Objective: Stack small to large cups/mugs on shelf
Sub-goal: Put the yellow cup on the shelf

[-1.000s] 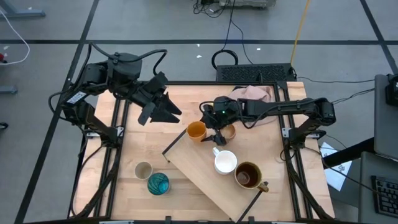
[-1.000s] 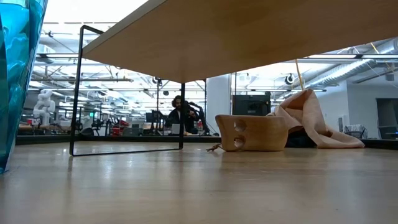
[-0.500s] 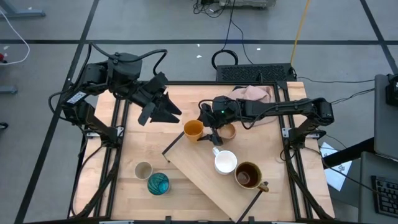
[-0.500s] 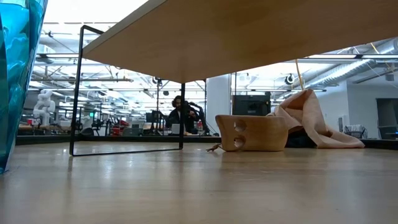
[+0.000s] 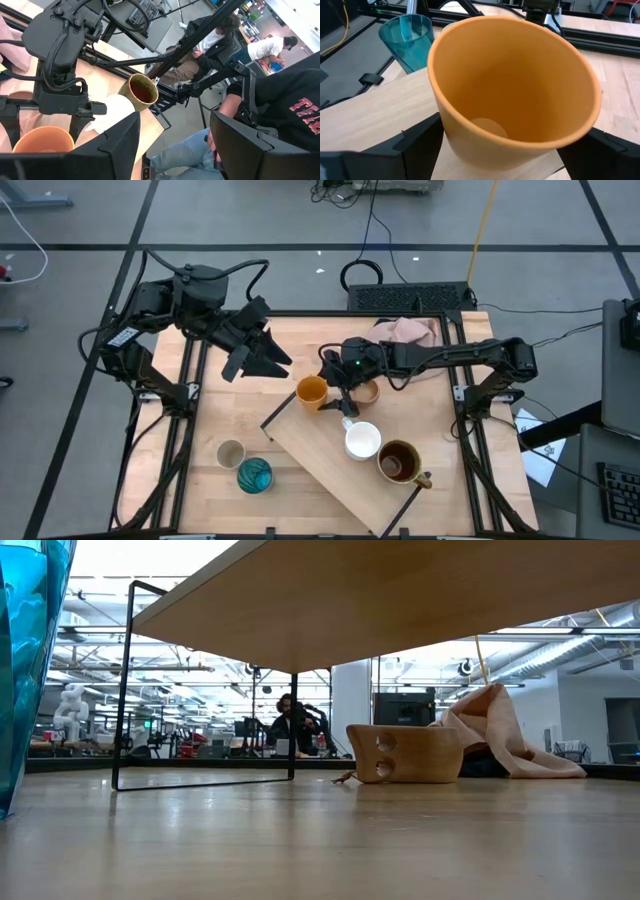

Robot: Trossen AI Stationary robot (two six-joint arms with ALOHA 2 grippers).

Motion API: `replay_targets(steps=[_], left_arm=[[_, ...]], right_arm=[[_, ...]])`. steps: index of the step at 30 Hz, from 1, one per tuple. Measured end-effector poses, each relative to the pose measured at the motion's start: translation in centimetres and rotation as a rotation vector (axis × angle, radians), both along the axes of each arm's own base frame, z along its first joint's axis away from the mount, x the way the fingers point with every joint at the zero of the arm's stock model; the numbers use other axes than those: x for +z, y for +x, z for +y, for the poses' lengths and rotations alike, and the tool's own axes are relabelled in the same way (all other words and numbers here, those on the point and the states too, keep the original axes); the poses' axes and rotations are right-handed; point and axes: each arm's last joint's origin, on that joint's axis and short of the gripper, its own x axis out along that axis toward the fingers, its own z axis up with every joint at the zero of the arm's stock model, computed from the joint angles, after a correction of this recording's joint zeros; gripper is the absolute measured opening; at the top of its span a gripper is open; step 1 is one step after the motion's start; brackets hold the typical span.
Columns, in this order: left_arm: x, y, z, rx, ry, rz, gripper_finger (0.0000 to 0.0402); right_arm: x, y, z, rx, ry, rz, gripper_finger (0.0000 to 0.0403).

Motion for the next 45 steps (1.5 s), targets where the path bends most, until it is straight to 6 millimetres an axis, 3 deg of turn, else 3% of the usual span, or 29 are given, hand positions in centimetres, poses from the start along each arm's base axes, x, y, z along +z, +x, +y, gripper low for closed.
replay_targets(steps=[7,37,45], left_arm=[[0.0,-0.01,0.0,0.0,0.0,0.0,0.0239],[0.0,0.0,0.0,0.001,-0.001,0.001,0.0239],[0.0,-0.01,0.0,0.002,-0.002,0.001,0.0239]], right_arm=[[-0.16,-0.13,0.01,0.021,-0.012,0.015,0.0356],[-0.6,-0.46,-0.17,0.044,-0.085,0.051,0.036],[-0.57,-0.42,-0.25,0.03,-0.099,0.047,0.0394]])
